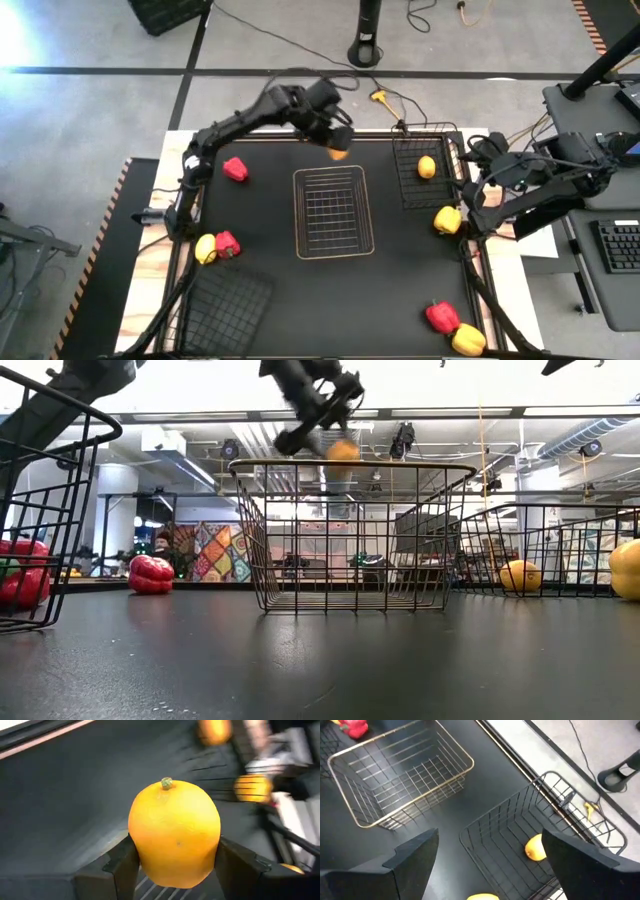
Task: Sort produce into baskets
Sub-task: Put the top lemon into the top black wire basket
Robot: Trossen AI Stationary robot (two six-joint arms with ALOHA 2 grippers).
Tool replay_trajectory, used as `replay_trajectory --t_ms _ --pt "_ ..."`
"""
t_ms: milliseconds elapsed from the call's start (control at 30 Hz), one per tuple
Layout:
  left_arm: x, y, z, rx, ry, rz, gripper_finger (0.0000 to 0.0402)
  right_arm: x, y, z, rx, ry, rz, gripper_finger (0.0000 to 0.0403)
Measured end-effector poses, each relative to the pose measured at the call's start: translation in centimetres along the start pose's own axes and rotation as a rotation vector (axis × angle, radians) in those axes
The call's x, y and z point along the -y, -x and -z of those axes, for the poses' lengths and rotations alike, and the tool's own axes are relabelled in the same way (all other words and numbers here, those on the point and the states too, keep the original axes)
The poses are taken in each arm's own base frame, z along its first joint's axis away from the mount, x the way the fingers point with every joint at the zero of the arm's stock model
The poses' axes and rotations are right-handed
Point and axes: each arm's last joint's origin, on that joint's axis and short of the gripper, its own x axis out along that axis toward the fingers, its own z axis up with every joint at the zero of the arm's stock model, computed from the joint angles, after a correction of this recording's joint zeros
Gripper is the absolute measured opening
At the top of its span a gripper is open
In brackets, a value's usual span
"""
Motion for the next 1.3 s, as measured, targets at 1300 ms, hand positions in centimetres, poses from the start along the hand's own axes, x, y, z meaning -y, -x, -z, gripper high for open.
replay_trajectory --t_ms 1300 --pt "-5.9 -6.5 -1.5 0.045 -0.211 -0.238 0.0199 -5.5 -14.8 -1.5 -0.239 -0.281 -0.01 0.0345"
